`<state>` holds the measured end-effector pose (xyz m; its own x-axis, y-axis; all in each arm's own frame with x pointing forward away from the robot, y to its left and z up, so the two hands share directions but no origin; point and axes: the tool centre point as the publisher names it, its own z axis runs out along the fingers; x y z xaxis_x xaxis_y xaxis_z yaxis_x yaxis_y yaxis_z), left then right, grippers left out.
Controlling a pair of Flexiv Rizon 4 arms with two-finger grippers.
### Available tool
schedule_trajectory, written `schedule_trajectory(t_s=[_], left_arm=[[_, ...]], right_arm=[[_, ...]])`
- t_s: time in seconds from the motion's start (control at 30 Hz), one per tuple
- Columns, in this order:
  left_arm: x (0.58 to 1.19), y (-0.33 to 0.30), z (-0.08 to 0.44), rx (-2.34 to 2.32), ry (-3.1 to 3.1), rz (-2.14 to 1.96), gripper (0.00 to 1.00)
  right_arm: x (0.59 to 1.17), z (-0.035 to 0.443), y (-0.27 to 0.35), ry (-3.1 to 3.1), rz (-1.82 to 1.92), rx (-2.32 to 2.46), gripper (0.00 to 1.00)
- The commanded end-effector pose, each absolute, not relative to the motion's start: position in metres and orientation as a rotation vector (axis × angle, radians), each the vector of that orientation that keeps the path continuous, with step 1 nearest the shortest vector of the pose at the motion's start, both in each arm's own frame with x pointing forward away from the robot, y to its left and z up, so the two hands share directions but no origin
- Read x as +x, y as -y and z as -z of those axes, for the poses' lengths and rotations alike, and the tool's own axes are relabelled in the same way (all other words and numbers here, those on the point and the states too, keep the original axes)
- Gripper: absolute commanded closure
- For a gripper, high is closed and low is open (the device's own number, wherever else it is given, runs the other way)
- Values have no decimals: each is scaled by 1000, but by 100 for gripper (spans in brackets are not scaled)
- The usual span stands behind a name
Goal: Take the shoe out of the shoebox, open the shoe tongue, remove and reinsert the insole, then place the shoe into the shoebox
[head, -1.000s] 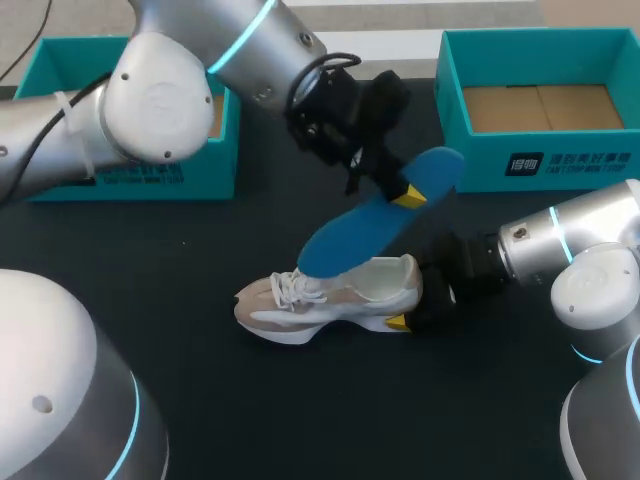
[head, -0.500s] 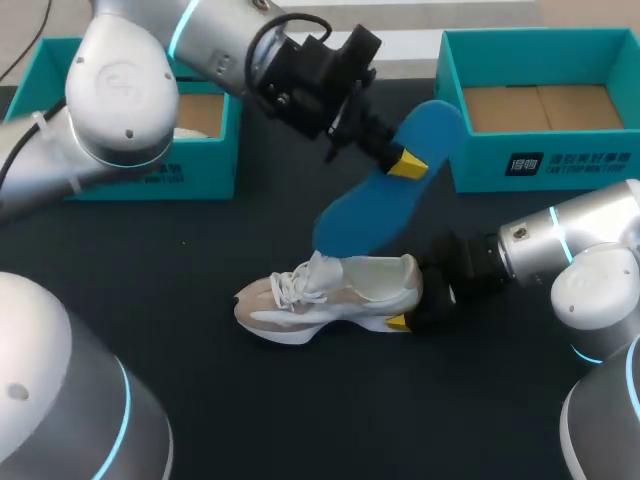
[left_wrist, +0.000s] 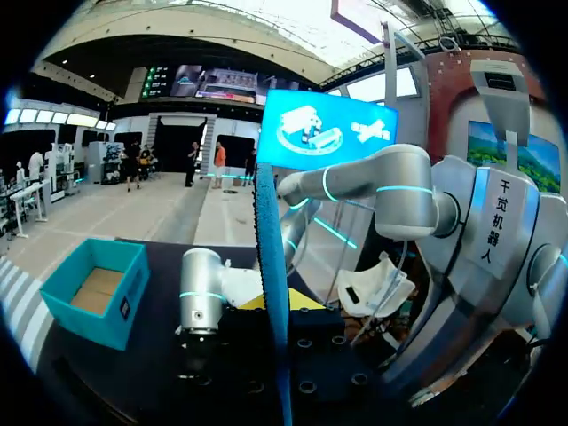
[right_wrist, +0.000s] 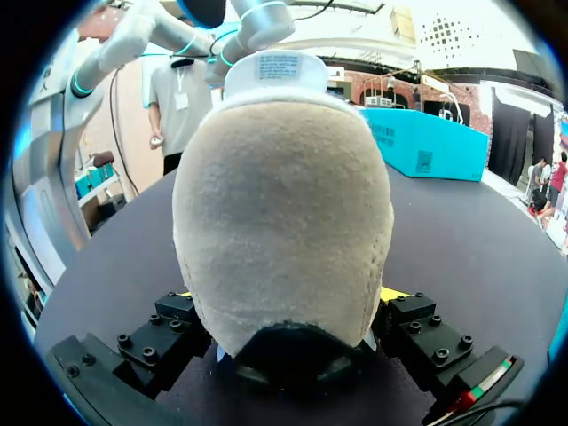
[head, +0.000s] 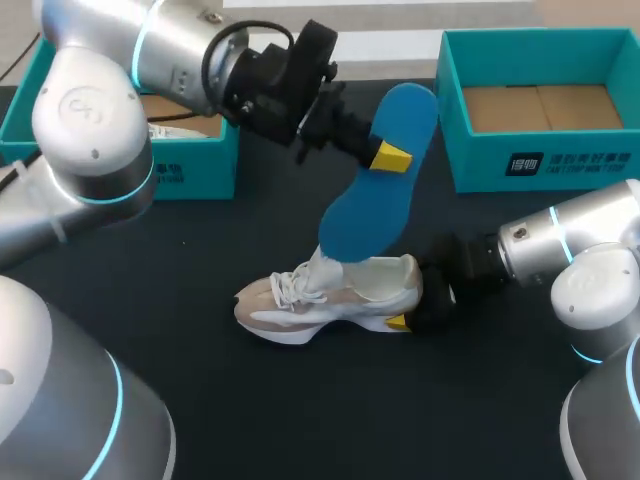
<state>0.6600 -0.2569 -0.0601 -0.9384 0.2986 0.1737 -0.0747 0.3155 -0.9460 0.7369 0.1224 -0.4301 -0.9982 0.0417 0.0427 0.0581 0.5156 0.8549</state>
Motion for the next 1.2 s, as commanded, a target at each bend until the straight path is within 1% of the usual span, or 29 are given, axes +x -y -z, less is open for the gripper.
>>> schedule_trajectory(t_s=[0.03,0.27,0.4,0.57,0.77,0.83,1.13,1.2], left_arm=[[654,252,63,-179,2242,-1718,100],[654,252,63,-179,2242,-1718,100],[653,240,41,78,2161,-1734,100],[642,235,15,232,2035,-1727,100],[637,235,-10,463,1653,-1642,100],[636,233,-16,446,1524,-1589,100],[636,233,-16,446,1524,-1589,100],[628,230,-21,473,1541,-1539,100]], right_arm=[[738,437,-125,2723,1530,-91,100],[738,437,-125,2723,1530,-91,100],[738,437,-125,2723,1530,-91,100],[738,437,-125,2723,1530,-91,100],[738,437,-125,2723,1530,-91,100],[738,437,-125,2723,1530,-91,100],[738,437,-125,2723,1530,-91,100],[738,437,-125,2723,1530,-91,100]])
